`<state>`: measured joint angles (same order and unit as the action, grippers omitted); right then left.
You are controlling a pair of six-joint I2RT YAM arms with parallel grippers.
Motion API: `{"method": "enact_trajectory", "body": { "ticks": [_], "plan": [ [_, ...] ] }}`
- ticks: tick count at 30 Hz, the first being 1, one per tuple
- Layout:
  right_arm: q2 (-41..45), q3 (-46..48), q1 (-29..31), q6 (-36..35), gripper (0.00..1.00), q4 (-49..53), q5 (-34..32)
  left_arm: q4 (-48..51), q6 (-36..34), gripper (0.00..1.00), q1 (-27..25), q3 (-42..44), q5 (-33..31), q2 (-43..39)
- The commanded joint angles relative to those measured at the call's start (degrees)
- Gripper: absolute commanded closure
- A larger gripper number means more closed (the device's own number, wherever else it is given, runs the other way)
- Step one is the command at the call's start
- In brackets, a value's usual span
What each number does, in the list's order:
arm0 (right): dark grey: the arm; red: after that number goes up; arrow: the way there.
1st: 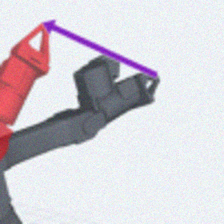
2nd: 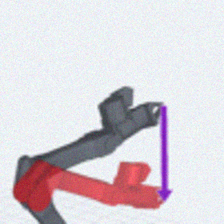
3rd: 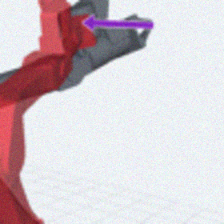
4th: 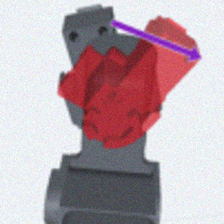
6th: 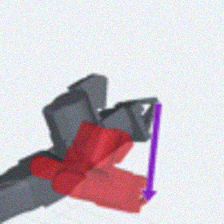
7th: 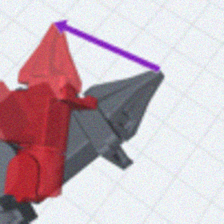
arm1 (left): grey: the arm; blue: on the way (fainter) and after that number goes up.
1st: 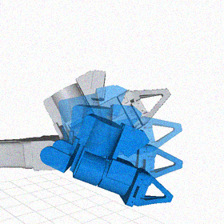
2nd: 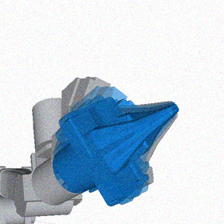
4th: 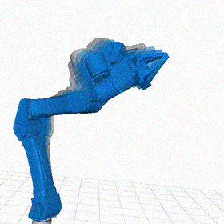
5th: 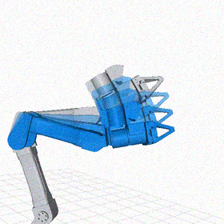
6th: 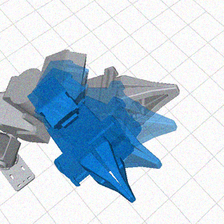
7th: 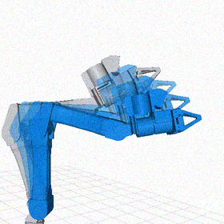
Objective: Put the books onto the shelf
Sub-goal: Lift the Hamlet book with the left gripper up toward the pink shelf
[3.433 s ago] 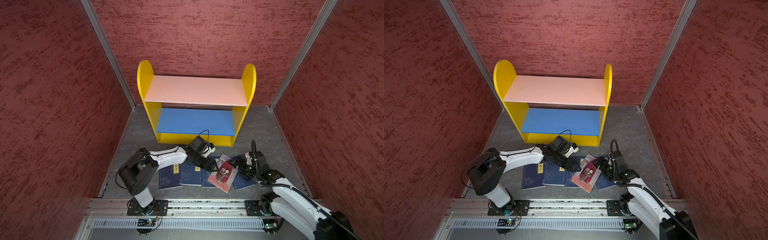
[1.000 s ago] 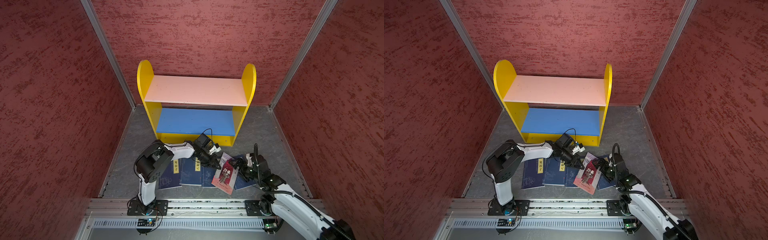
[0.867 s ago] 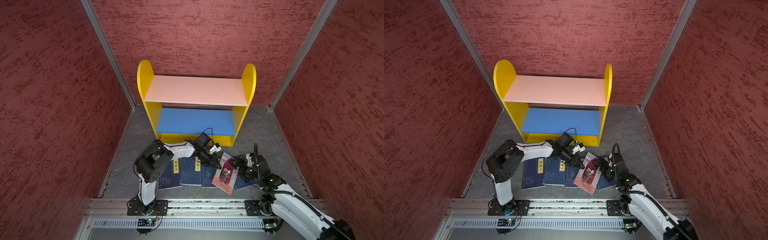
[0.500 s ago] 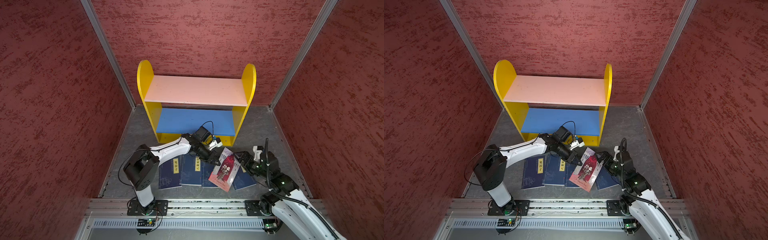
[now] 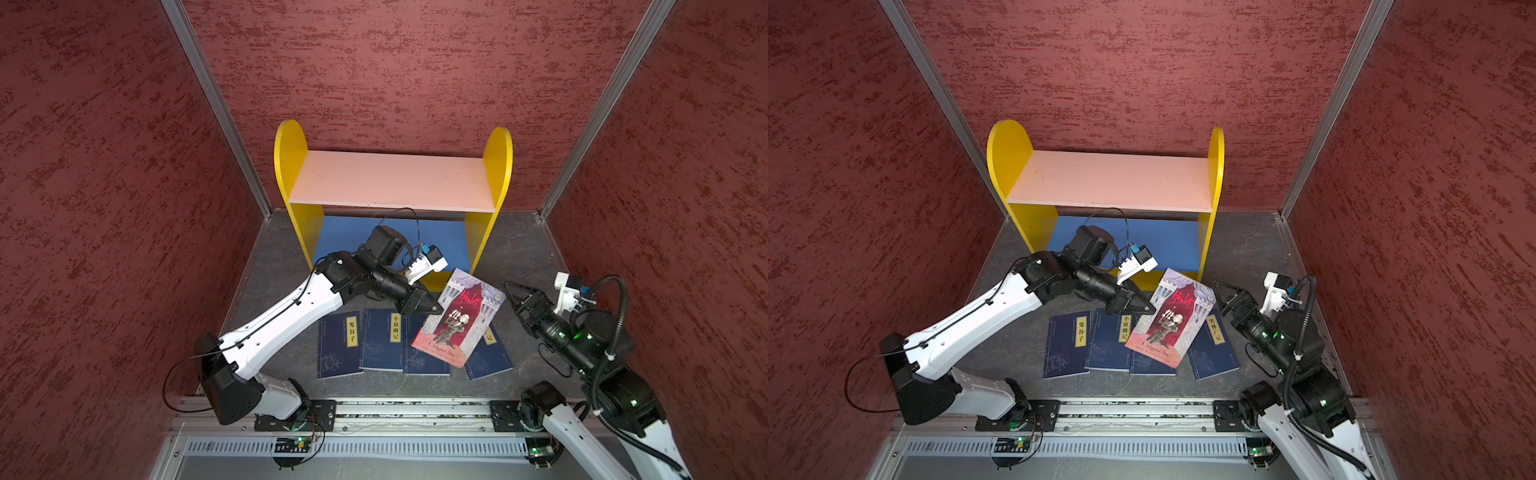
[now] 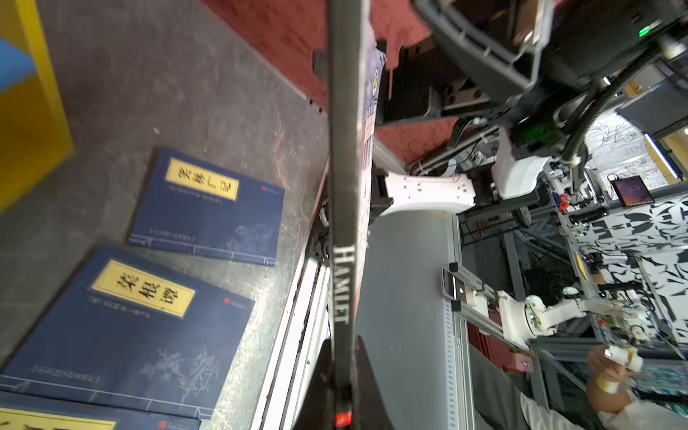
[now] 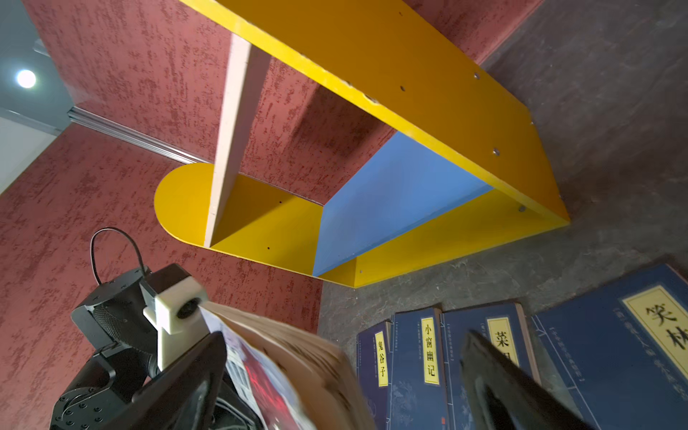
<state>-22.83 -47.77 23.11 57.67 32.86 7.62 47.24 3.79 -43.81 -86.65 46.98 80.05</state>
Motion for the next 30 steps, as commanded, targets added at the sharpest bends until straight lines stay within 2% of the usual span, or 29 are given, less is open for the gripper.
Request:
{"method": "enact_trajectory", "body": {
  "ticks": [1, 6, 11, 15, 22, 27, 30],
  "plan": [
    [-2.74, -6.05, 0.35, -2.27, 0.01, -2.03, 2.35, -5.00, 3.88, 1.00, 5.44, -3.88, -0.49, -2.27],
    [-10.89, -13.95, 0.30, -4.49, 0.01, -6.59, 7.94, -14.07, 15.67, 1.00, 14.31, -10.20, -1.52, -3.28],
    [-23.79, -24.68, 0.49, -7.06, 0.01, -9.15, 14.61, -20.14, 27.38, 1.00, 21.39, -16.36, -3.41, -1.69],
    [-31.41, -30.63, 2.04, -8.16, 0.01, -11.66, 17.22, -21.36, 31.75, 1.00, 25.38, -18.79, -6.32, -1.72],
    [-44.72, -39.92, 10.84, -11.61, 0.01, -15.28, 14.79, -24.14, 41.33, 1.00, 32.43, -16.73, -8.39, -2.36],
    [-52.60, -43.91, 16.61, -12.72, 0.02, -19.56, 10.83, -32.56, 56.24, 1.00, 37.81, -13.92, -5.61, -2.47],
    [-56.09, -43.91, 18.54, -10.96, 0.06, -24.36, 9.61, -37.95, 64.42, 1.00, 39.18, -12.43, -4.24, -2.53]
  ]
}}
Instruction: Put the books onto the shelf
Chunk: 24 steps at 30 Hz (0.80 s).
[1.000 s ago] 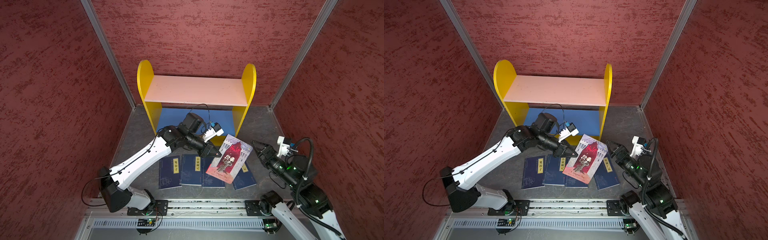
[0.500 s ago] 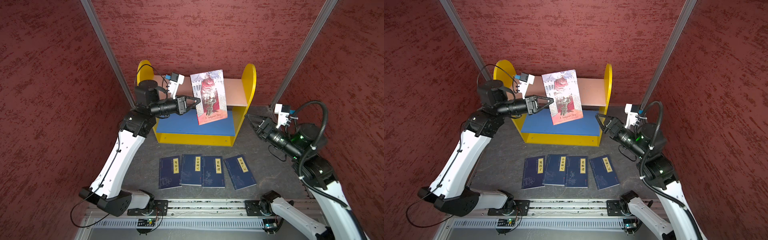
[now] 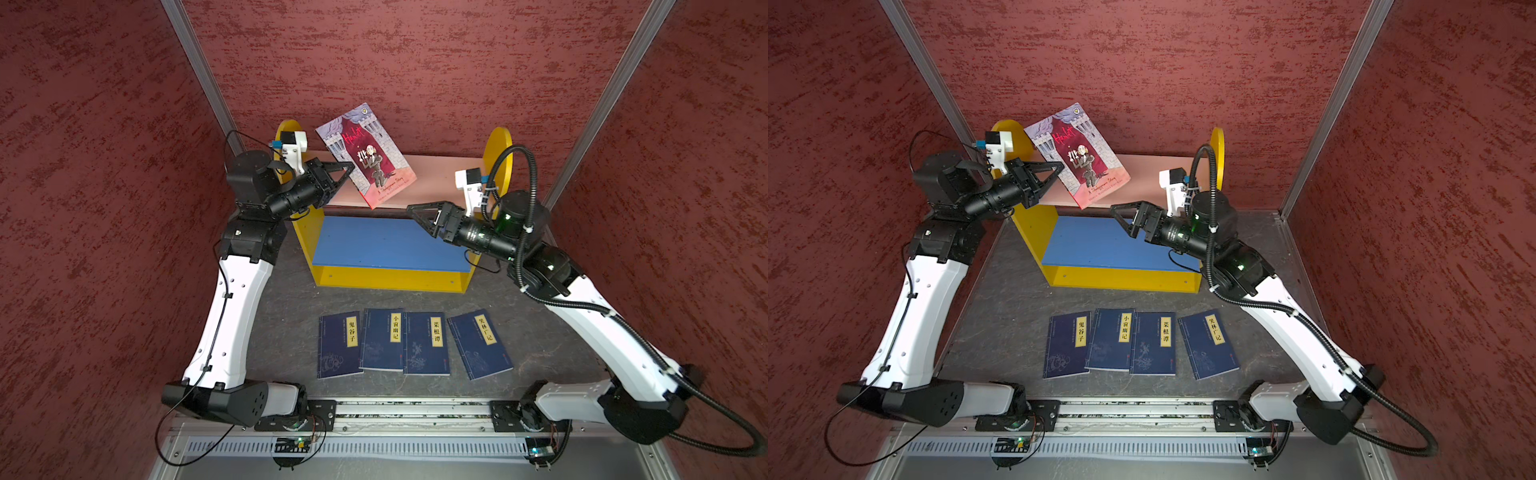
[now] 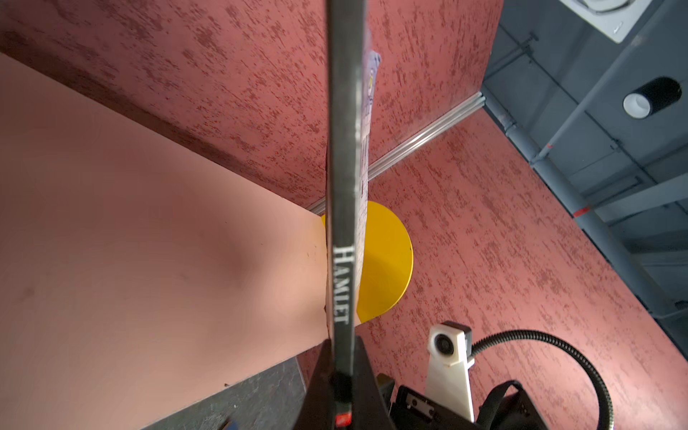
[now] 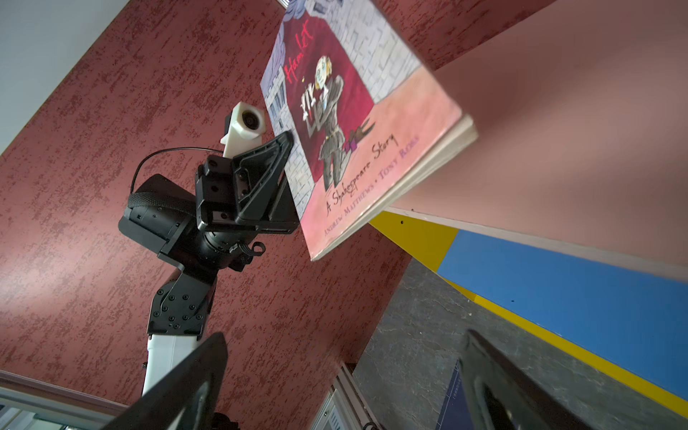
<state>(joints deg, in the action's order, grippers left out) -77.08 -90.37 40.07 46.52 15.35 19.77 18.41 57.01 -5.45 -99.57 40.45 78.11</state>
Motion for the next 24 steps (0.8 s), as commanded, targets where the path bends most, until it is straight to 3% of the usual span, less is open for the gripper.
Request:
{"method": "enact_trajectory", "body": {
  "ticks": [1, 11, 24],
  "plan": [
    [-3.04, -1.36, 2.15, 0.82, 0.07, -8.97, -2.54, -9.61, 12.47, 1.00, 1.04, 0.69, 2.30, -0.75],
    [-9.47, -2.53, 5.52, 4.86, 0.17, -22.94, -4.90, -12.51, 17.30, 1.00, 1.29, 5.73, 3.98, -3.05],
    [-10.03, -1.63, 6.77, 7.02, 0.27, -27.75, -4.56, -13.97, 17.67, 1.00, 1.53, 7.51, 4.28, -3.92]
  ]
}}
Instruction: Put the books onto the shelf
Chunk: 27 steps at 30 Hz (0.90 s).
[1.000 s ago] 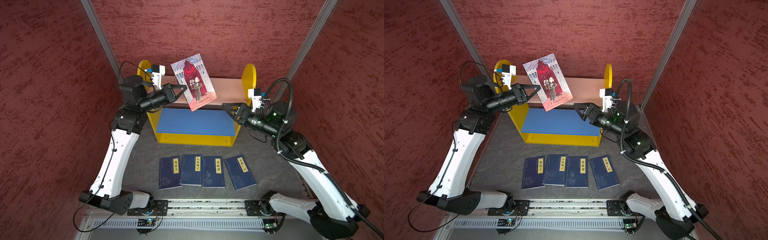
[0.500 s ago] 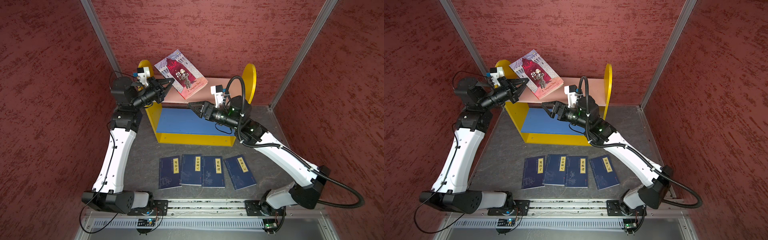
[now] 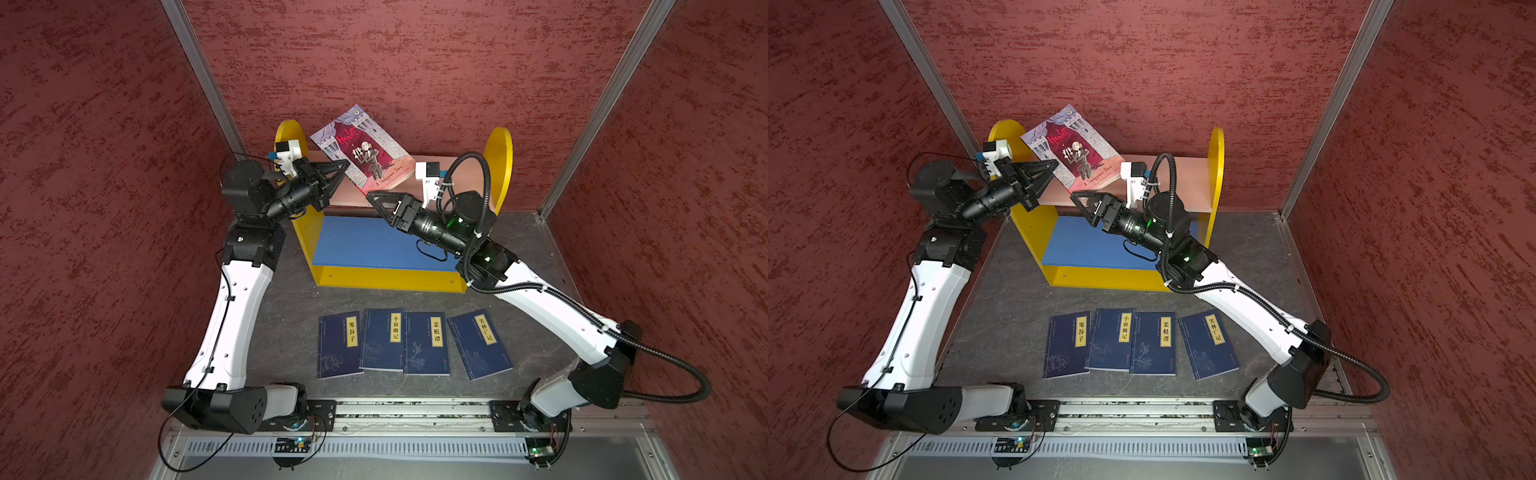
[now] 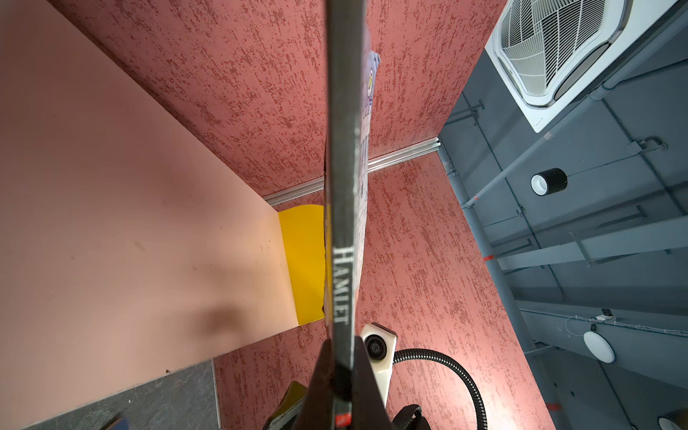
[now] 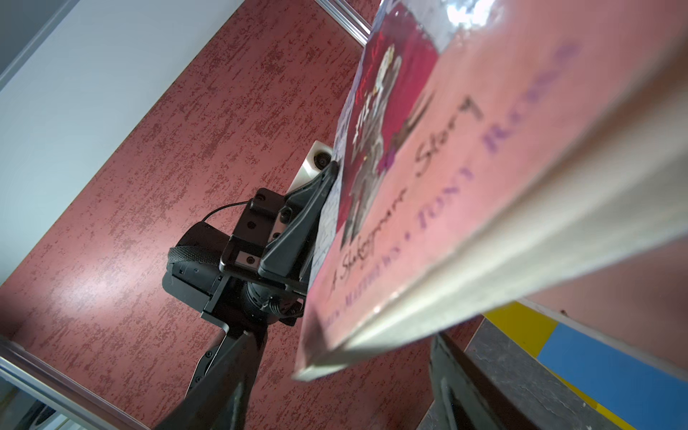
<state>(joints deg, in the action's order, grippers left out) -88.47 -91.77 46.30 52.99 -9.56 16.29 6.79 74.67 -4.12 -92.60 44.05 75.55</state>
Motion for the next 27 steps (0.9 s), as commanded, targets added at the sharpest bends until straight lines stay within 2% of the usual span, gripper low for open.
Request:
{"method": "enact_trajectory", "body": {
  "ticks": [1, 3, 4, 6, 9, 15, 22, 25, 27],
  "plan": [
    [1.45, -0.54, 0.54, 0.11, 0.28, -2.34, -1.71, -2.47, 0.12, 1.00, 0.08, 0.81, 0.68, -1.46],
    [1.22, -1.31, 0.54, -0.25, 0.30, -1.72, -2.17, -2.48, 0.11, 1.00, -0.18, 1.27, 0.77, -1.63],
    [0.98, -2.00, 0.54, -0.43, 0.36, -1.29, -2.52, -2.59, 0.12, 1.00, -0.22, 1.58, 0.84, -1.78],
    [0.20, -3.46, 0.54, -0.56, 0.41, -0.02, -2.66, -3.44, 0.03, 1.00, -0.41, 2.36, 1.07, -2.06],
    [-0.61, -4.42, 0.54, -0.40, 0.62, 0.53, -3.17, -3.45, -0.08, 1.00, -0.71, 3.33, 1.12, -2.67],
    [-1.10, -4.64, 0.54, -0.04, 0.70, 0.16, -3.88, -3.54, -0.28, 1.00, -1.18, 4.71, 1.58, -3.39],
    [-1.45, -5.48, 0.33, -0.16, 1.00, 1.66, -5.08, -4.24, -0.69, 1.00, -1.76, 5.55, 2.47, -3.96],
    [-1.28, -5.62, 0.28, -0.24, 1.00, 2.25, -5.02, -3.67, -3.55, 0.99, -1.81, 5.91, 3.29, -4.75],
    [-0.97, -5.70, 0.19, -0.22, 1.00, 2.93, -4.96, -2.24, -6.60, 0.93, -1.76, 5.52, 3.89, -5.29]
  ]
}}
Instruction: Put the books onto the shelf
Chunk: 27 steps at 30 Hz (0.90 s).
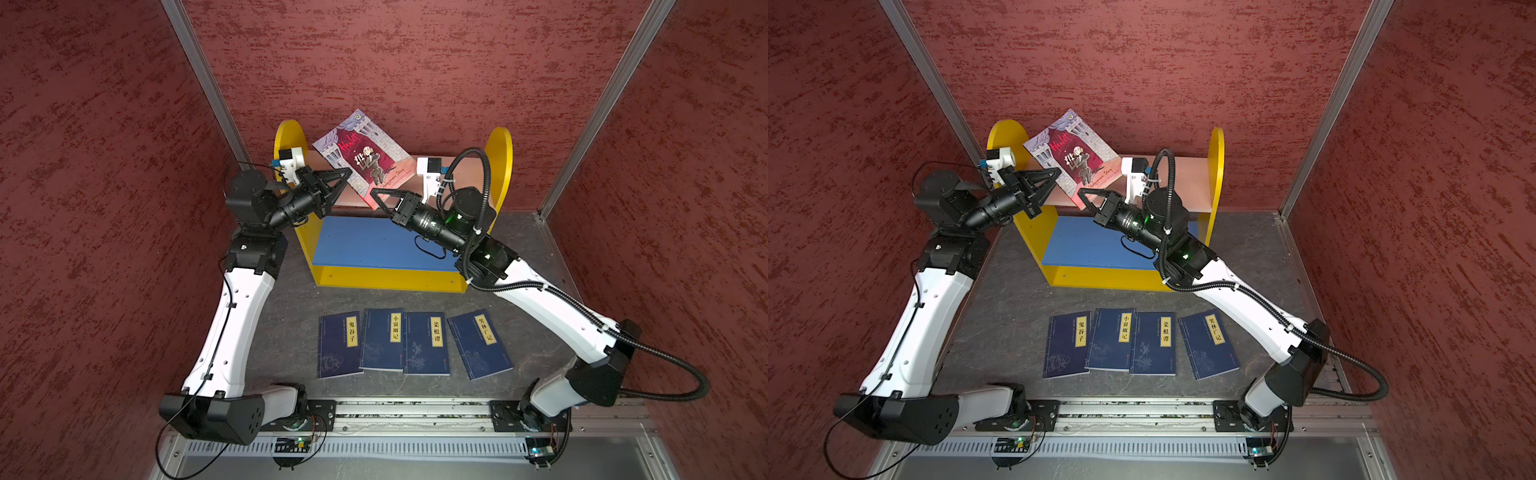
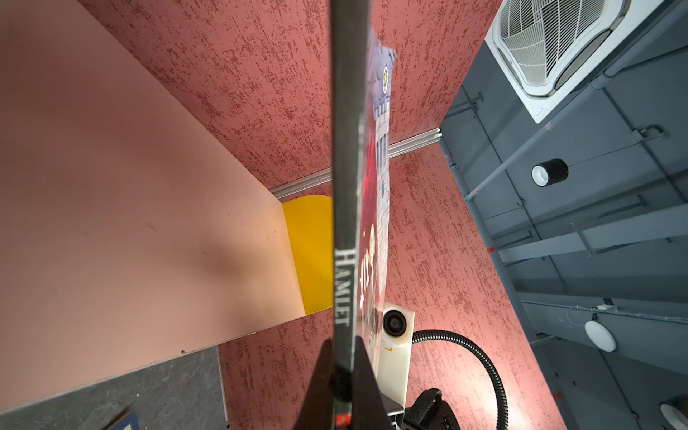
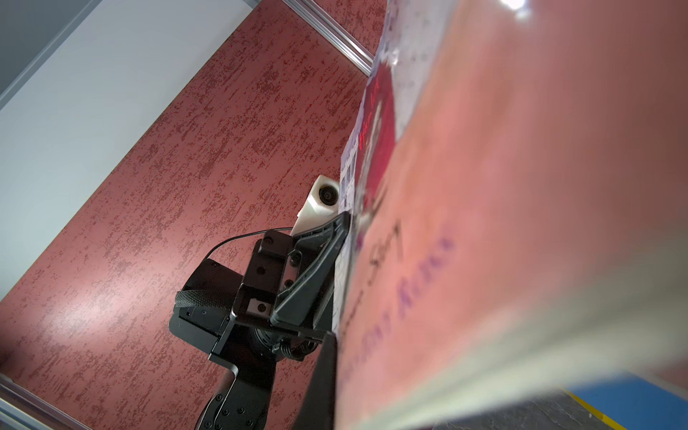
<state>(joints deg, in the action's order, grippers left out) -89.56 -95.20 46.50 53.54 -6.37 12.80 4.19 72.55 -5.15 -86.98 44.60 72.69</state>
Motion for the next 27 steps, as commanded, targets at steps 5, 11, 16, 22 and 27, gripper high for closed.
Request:
{"method": "enact_trajectory", "body": {
  "ticks": [5, 11, 16, 22, 27],
  "plan": [
    [1.40, -2.75, -0.44, -1.07, 1.00, 2.17, -0.78, 10.05, -19.30, 0.67, -0.53, -4.68, 3.97, -2.97],
    [2.97, -3.06, -1.62, -1.07, 1.00, 5.07, 1.13, 23.90, -39.70, 0.56, 0.03, -11.78, 1.51, -3.23],
    [4.04, -2.55, -2.68, -0.61, 1.00, 5.71, 2.16, 31.32, -51.99, 0.52, 0.07, -15.62, -1.49, -3.67],
    [3.87, -3.27, -4.24, 1.13, 1.00, 5.65, 6.07, 36.27, -74.77, 0.51, -1.73, -16.77, -10.37, -5.30],
    [2.92, -4.58, -5.65, 3.34, 1.00, 5.87, 10.27, 28.01, -102.65, 0.51, -7.76, -8.21, -27.17, -9.25]
  ]
}}
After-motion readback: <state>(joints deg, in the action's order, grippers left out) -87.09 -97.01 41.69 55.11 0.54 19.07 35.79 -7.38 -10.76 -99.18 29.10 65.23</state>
